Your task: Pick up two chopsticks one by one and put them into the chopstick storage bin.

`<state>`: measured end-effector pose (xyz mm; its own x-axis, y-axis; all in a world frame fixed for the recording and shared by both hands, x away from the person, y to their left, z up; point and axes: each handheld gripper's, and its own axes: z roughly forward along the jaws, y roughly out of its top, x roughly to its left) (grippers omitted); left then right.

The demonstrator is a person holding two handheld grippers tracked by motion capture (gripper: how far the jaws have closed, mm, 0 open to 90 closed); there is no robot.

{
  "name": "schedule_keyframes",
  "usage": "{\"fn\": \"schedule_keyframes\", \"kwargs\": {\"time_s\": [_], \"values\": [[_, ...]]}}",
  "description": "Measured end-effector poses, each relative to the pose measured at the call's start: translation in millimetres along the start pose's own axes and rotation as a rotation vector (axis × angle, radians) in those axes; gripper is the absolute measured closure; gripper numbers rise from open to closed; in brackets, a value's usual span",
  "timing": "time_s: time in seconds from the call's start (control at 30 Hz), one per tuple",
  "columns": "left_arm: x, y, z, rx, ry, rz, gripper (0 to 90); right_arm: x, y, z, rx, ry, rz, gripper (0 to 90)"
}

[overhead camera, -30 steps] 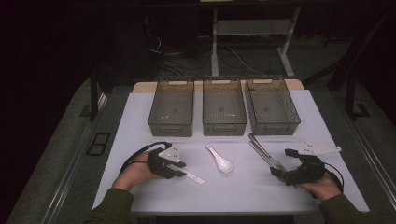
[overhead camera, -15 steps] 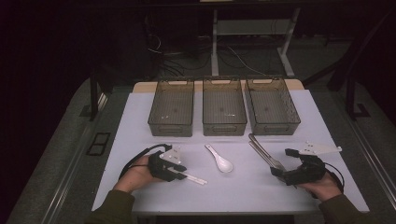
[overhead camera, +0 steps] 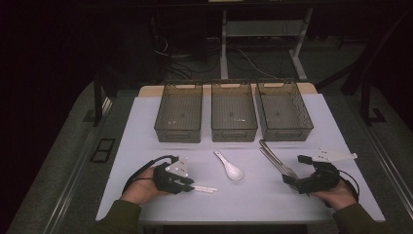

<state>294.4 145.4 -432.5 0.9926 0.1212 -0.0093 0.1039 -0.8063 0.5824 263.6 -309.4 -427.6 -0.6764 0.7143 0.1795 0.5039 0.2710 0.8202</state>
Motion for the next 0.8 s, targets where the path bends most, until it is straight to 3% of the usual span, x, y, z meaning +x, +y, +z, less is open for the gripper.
{"fn": "schedule_keyframes", "kwargs": {"time_s": [0.3,0.47,0.5,0.7,0.8], "values": [[4.8,-0.4,0.1,-0.019,0.056,-0.022,74.8,-0.3,0.2,-0.7,-0.002,0.000,0.003,0.4],[6.3,-1.0,1.8,-0.024,0.056,-0.038,74.1,-0.2,0.3,-0.5,-0.002,0.001,0.002,0.4],[3.0,-0.3,2.8,-0.026,0.055,-0.060,74.1,-0.3,0.4,-0.6,-0.003,0.000,0.003,0.4],[0.0,3.2,5.5,-0.027,0.055,-0.063,74.9,-0.2,0.5,-0.4,-0.003,0.000,0.004,0.4],[1.0,5.9,7.5,-0.032,0.058,-0.101,74.9,-0.1,0.5,-0.5,-0.004,-0.002,0.004,0.4]]}}
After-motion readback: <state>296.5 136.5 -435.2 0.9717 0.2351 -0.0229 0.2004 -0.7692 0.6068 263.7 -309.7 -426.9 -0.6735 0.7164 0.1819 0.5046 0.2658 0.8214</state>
